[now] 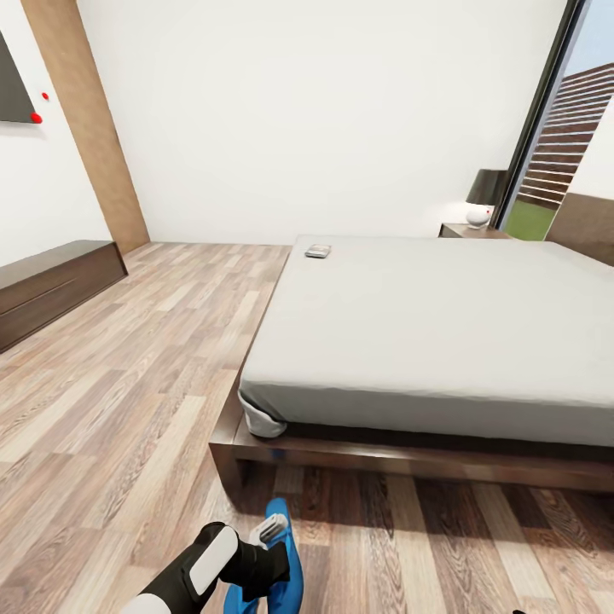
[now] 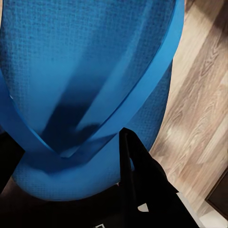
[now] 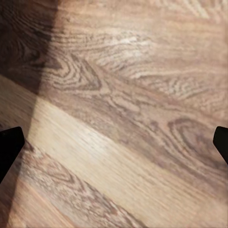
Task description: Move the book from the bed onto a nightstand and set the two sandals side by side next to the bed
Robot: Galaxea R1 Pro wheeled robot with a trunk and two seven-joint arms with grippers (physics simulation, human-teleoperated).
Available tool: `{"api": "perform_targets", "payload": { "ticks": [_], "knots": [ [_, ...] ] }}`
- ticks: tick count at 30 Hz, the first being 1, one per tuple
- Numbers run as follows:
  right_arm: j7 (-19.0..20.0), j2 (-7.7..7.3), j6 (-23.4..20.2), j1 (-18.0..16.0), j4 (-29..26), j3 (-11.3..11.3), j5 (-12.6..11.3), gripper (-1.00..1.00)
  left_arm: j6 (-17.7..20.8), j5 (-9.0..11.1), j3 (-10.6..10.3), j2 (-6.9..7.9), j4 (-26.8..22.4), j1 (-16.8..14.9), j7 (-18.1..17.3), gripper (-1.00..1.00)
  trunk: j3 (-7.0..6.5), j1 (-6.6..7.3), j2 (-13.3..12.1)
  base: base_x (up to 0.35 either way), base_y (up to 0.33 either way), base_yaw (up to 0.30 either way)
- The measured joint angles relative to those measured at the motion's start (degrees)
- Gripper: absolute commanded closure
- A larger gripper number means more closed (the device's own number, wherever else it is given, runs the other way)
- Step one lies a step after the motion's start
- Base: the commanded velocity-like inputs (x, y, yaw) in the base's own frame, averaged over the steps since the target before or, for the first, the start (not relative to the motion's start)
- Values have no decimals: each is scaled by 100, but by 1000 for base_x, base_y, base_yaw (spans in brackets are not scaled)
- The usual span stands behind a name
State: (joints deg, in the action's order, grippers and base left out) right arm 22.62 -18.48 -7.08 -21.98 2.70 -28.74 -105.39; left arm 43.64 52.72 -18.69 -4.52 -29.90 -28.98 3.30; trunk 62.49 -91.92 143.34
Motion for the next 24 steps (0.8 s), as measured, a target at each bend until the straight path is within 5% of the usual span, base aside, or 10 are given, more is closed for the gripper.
{"api": "perform_targets", "payload": {
  "ticks": [16,20,24],
  "knots": [
    [4,0,0,0,-4,0,4,-100,37,-72,-80,-115,-4,-167,229,100,0,0,0,0,0,0],
    [7,0,2,0,-4,0,-7,-100,305,-416,-159,-343,88,-398,853,100,0,0,0,0,0,0],
    [16,-4,8,0,-4,6,-36,-100,447,-724,-199,-440,123,-472,1070,100,0,0,0,0,0,0]
  ]
}}
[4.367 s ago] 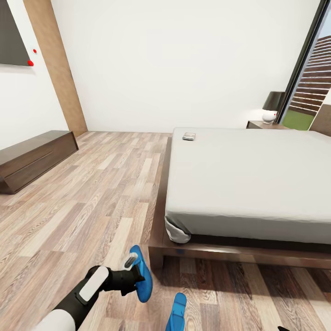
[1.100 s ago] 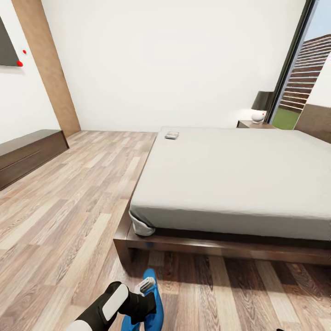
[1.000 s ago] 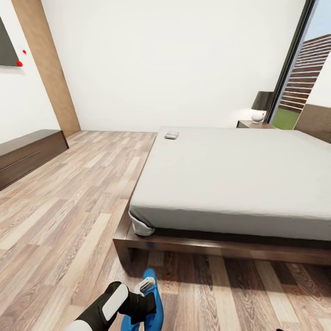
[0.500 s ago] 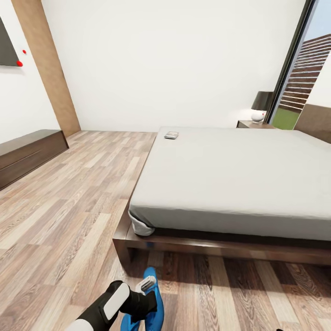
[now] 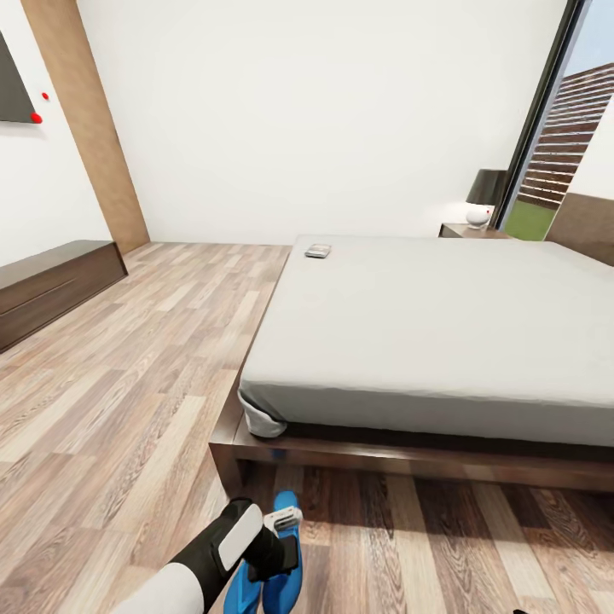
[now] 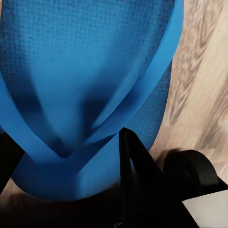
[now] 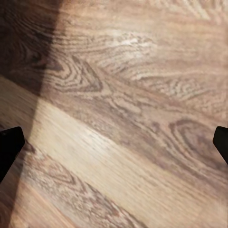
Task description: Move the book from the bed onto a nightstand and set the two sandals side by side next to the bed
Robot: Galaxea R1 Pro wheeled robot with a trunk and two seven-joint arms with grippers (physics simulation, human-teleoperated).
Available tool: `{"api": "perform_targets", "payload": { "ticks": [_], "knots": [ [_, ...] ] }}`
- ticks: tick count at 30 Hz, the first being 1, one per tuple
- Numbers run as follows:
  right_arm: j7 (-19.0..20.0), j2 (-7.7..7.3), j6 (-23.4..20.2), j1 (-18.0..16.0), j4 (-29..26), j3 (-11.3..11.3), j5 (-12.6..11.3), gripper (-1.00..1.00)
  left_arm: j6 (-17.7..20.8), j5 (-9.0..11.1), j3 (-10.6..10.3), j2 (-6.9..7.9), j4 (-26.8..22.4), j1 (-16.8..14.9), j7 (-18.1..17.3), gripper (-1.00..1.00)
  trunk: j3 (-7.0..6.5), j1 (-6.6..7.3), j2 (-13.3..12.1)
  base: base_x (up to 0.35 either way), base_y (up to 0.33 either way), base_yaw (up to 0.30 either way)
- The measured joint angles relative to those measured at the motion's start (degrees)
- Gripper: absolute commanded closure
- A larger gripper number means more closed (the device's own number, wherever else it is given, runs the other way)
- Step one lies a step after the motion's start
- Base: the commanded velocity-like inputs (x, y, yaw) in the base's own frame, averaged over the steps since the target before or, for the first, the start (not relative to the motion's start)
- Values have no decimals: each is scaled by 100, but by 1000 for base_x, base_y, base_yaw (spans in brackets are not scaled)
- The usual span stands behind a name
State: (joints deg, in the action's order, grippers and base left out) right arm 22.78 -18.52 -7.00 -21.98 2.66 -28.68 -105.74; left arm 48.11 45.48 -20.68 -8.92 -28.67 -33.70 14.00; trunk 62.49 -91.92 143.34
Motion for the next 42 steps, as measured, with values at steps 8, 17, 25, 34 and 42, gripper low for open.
{"api": "perform_targets", "payload": {
  "ticks": [8,17,25,34,42],
  "knots": [
    [378,-42,-28,-2,-55,38,-9,-100,4,-87,-26,5,-57,-19,51,100,0,0,0,0,0,0],
    [2486,-356,-114,-5,-1430,-1116,492,-100,6,-94,-23,18,-151,-20,54,100,0,0,0,0,0,0],
    [3541,-458,-190,-4,-1821,-1416,994,-100,11,-84,-23,4,-287,-20,54,100,0,0,0,0,0,0],
    [3626,-580,-224,-4,-1835,-1419,1027,-100,15,-92,-33,-3,-425,-20,64,100,43,-5,2,0,0,0],
    [3638,-630,-223,-4,-1862,-1427,1029,-100,11,-91,-31,1,-612,-20,62,100,221,-26,13,0,0,0]
  ]
}}
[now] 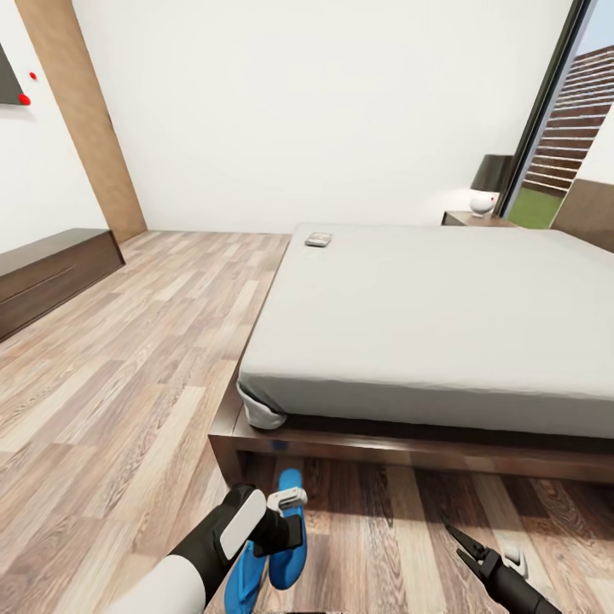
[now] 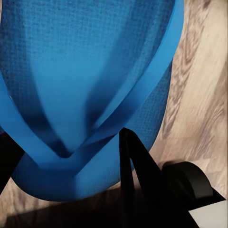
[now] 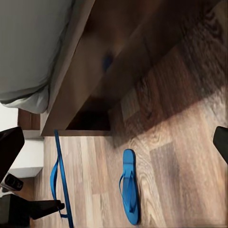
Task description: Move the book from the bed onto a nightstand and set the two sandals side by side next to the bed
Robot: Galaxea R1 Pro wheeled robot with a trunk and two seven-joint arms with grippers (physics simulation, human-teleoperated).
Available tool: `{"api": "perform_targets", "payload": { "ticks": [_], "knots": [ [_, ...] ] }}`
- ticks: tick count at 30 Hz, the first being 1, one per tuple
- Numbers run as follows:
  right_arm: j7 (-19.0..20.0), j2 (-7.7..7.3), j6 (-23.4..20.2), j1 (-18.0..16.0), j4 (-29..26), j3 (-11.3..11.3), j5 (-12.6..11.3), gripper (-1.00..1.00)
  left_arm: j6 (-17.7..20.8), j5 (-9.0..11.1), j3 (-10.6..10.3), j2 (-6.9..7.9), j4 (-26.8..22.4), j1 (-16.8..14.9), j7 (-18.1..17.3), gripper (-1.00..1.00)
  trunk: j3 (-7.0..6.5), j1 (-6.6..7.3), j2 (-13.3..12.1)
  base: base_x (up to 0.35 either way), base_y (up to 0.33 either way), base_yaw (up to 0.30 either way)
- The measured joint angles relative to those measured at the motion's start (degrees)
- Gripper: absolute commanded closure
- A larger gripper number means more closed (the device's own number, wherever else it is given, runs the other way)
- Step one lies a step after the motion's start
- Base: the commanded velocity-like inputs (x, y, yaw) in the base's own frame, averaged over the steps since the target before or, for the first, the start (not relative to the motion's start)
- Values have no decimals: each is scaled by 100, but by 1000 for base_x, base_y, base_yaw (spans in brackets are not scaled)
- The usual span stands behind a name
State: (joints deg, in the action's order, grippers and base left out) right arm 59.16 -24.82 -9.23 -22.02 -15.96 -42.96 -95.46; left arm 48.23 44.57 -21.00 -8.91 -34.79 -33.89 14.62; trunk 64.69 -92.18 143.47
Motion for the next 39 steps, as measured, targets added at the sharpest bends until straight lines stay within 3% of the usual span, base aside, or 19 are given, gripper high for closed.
{"api": "perform_targets", "payload": {
  "ticks": [24,31,35,39],
  "knots": [
    [220,-13,2,0,-19,1,0,-100,-31,-22,-8,-6,-216,0,2,100,532,-62,32,0,0,0],
    [246,-10,30,0,-19,5,0,-100,-27,-25,-15,-6,-561,-1,32,100,687,-80,42,0,0,0],
    [251,-10,33,0,-19,6,0,-100,-25,-140,-20,0,-689,-3,40,100,776,-90,47,0,0,0],
    [252,-10,33,0,-19,9,0,-100,-23,-379,-21,1,-728,-7,42,100,865,-101,52,0,0,0]
  ]
}}
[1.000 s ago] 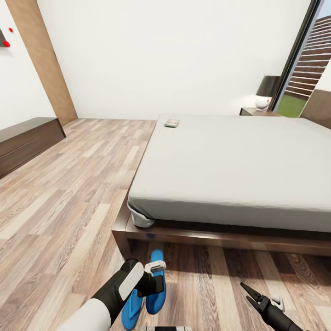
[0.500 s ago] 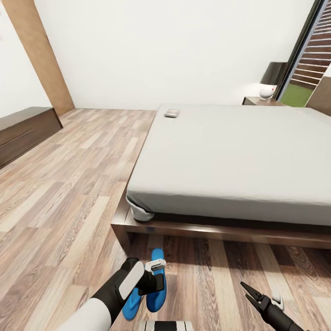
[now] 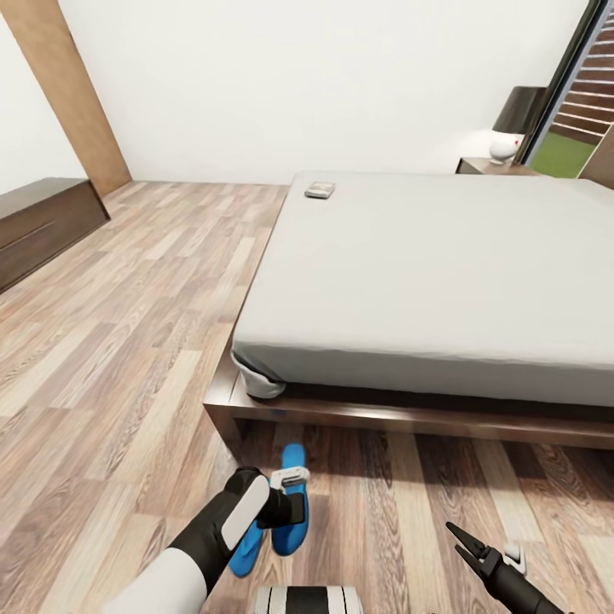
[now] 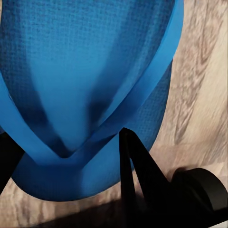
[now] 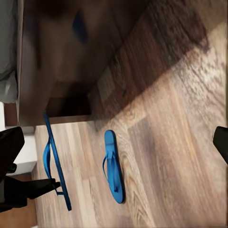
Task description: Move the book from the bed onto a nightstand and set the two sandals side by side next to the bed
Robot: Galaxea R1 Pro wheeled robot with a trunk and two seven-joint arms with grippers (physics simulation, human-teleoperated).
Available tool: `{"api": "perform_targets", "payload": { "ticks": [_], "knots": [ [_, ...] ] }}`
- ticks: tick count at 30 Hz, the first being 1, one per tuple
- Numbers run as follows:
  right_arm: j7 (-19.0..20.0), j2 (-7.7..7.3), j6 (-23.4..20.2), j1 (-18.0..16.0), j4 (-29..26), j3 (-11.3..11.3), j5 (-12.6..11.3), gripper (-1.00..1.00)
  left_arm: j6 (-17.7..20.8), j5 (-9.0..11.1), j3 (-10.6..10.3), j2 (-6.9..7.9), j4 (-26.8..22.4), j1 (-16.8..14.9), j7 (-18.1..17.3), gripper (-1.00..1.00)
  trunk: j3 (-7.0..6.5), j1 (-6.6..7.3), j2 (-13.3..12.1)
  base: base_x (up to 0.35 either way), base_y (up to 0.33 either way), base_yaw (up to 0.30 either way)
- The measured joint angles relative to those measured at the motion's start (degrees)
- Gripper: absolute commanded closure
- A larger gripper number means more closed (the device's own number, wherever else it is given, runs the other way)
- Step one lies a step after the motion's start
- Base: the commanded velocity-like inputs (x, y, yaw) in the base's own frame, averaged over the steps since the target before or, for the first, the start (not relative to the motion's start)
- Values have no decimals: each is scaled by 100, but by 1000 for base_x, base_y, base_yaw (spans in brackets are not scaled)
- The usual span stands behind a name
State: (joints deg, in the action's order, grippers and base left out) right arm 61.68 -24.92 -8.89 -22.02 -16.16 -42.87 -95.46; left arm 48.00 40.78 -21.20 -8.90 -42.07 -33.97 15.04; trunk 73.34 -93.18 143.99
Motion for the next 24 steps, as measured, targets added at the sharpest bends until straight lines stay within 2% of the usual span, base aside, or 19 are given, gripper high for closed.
{"api": "perform_targets", "payload": {
  "ticks": [4,8,12,15,19,24],
  "knots": [
    [5,0,0,0,0,1,0,-100,5,-162,0,7,-6,1,1,100,89,-10,5,0,0,0],
    [27,-4,-1,0,0,7,-6,-100,5,-192,-2,15,-5,0,-3,100,156,-18,10,0,0,0],
    [367,-21,-19,0,4,14,-15,-100,-1,-204,-7,17,-5,0,-7,100,156,-18,10,0,0,0],
    [617,-83,-23,0,4,12,-22,-100,-1,-259,-9,18,-5,1,-7,100,222,-26,13,0,0,0],
    [942,-147,-25,0,5,4,-20,-100,-2,-462,-8,11,-5,-1,-9,100,310,-36,19,0,0,0],
    [1058,-172,-16,0,6,1,-19,-100,-21,-547,-8,9,-13,0,-16,100,421,-49,26,0,0,0]
  ]
}}
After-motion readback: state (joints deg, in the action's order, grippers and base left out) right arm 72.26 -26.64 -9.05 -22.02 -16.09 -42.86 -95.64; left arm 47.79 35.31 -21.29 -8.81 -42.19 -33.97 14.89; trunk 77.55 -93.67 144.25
